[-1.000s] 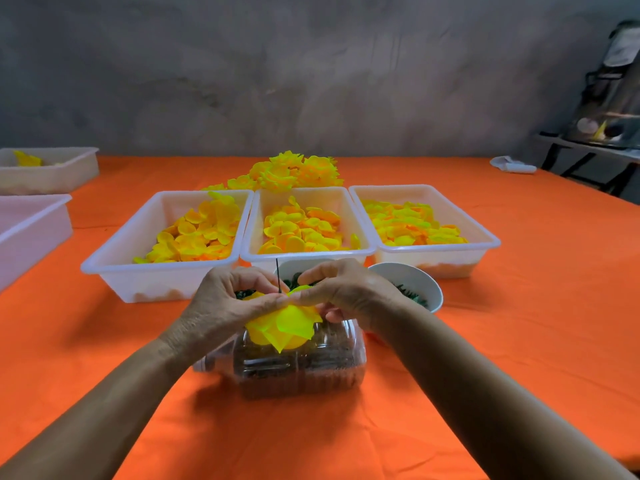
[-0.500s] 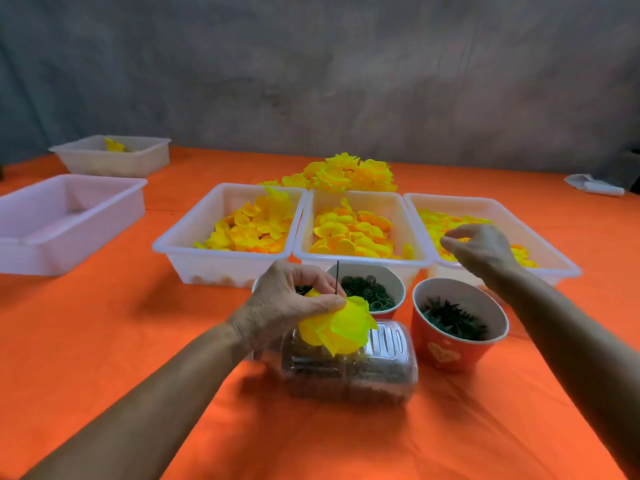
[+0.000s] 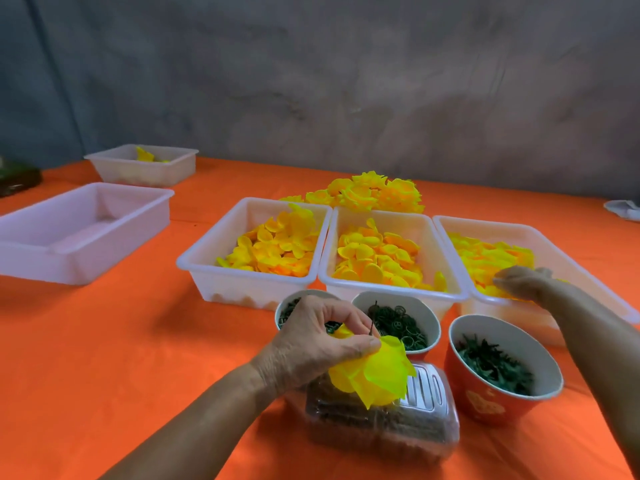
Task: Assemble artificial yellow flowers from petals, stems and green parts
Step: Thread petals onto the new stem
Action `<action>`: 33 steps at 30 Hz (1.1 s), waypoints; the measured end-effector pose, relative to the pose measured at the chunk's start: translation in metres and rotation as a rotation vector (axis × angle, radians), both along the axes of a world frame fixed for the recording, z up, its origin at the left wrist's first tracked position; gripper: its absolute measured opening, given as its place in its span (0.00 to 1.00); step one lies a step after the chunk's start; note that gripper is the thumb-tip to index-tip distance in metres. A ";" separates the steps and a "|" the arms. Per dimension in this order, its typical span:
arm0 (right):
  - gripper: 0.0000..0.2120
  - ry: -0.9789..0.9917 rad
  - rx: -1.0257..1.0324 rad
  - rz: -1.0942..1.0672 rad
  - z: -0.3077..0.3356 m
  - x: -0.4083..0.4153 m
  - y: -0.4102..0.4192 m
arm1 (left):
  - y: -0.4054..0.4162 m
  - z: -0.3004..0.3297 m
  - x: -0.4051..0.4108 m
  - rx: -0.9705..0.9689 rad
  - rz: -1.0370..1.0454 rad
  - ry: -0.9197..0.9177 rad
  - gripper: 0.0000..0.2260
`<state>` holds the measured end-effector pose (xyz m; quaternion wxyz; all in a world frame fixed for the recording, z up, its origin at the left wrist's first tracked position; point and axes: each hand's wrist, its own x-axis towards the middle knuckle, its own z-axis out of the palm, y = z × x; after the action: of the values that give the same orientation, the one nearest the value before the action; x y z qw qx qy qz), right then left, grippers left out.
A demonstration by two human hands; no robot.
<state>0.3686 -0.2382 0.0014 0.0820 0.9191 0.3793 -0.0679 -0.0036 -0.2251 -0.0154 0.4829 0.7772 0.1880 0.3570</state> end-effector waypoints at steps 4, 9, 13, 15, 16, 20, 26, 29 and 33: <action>0.12 0.063 0.240 -0.015 -0.008 0.006 0.001 | 0.002 0.000 0.000 -0.002 -0.007 -0.003 0.11; 0.09 -0.080 0.788 0.026 -0.009 -0.013 -0.001 | 0.002 0.000 0.000 -0.010 0.000 -0.005 0.09; 0.16 0.136 1.063 -0.051 -0.008 -0.021 0.000 | 0.002 0.001 0.000 0.006 -0.002 0.000 0.11; 0.18 0.406 1.204 -0.124 -0.009 -0.023 -0.002 | 0.002 0.002 0.000 0.008 -0.005 0.008 0.10; 0.16 0.509 1.250 -0.143 -0.010 -0.024 -0.003 | 0.001 0.002 0.000 0.008 -0.005 0.008 0.09; 0.03 0.702 1.327 -0.151 -0.015 -0.027 -0.006 | -0.001 0.003 0.000 -0.004 0.006 0.004 0.07; 0.04 0.958 1.427 -0.199 -0.002 -0.040 -0.019 | -0.001 0.003 -0.001 0.016 0.039 0.012 0.07; 0.03 1.077 1.441 -0.139 0.011 -0.053 -0.029 | -0.003 0.003 -0.001 0.034 0.063 0.011 0.06; 0.05 1.231 1.406 -0.028 0.033 -0.086 -0.043 | -0.003 0.003 -0.004 0.010 0.051 -0.006 0.08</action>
<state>0.2826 -0.2810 0.0343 -0.7091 0.5642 0.2990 -0.2989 -0.0080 -0.2280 -0.0124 0.4702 0.7736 0.2044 0.3724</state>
